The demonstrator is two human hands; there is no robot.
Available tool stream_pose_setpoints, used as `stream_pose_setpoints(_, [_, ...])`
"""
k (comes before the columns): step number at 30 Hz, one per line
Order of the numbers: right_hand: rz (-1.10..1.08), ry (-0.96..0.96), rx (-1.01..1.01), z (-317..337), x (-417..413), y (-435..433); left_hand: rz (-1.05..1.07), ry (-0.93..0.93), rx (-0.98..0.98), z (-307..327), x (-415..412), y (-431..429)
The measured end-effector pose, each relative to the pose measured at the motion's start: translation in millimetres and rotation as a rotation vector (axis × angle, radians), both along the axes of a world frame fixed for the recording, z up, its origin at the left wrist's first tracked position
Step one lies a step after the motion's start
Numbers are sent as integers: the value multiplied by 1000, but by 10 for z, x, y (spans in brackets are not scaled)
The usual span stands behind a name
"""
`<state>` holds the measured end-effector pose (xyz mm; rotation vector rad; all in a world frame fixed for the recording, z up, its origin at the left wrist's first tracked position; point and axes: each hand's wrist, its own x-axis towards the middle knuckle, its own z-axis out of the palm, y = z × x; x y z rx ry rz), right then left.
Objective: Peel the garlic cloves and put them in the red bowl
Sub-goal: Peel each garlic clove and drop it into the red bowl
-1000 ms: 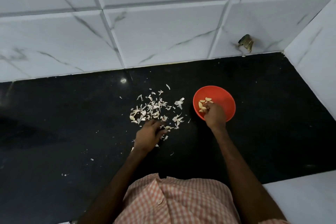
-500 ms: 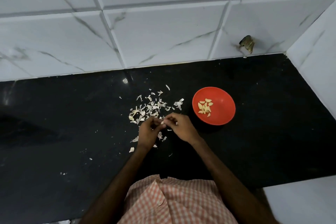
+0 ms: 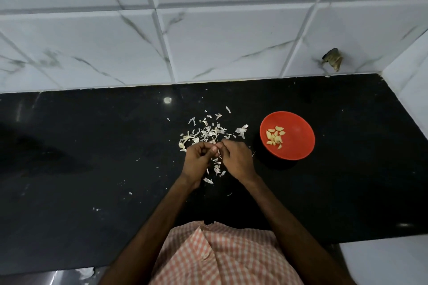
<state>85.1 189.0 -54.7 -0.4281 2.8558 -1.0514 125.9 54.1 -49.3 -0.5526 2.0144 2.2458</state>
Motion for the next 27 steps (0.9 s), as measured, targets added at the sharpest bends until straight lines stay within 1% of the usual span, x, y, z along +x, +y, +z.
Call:
stream_pose_setpoints(2, [-32,-111,-76,-1,31,-59,-43,52,-95,11,5,-67])
stream_pose_setpoints(4, [-87,-242,-242,14,51,-120,-88,105,-152,57,37,-129])
stream_pose_setpoints(6, [-139,-323,-428,60,68,-155,-114,170,-207,103,76,-173])
stream_pose_setpoints(8, [-127,-392,-588,104,107,-208,-67,249,-302,122,96,-209])
stream_pose_setpoints(10, [-129,-452,-683,147,147,-277,-6,289,-301,130,84,-232])
stream_pose_setpoints(11, [-135,-445,-684,154,148,-302,10,289,-254,135,84,-230])
stream_pose_setpoints(14, [-122,-292,-548,161,118,-298,62,237,-87,183,100,-182])
stream_pose_setpoints(16, [-127,-214,-523,194,98,-271,111,200,3,219,81,-167])
stream_pose_setpoints(20, [-24,63,-539,311,46,-191,153,201,49,288,23,-162])
stream_pose_setpoints(21, [10,82,-552,337,23,-173,144,201,48,298,23,-159])
stream_pose_setpoints(25, [93,34,-556,402,-56,-160,105,190,78,336,40,-134])
stream_pose_setpoints(27, [127,40,-545,410,-97,-153,75,180,89,349,39,-144])
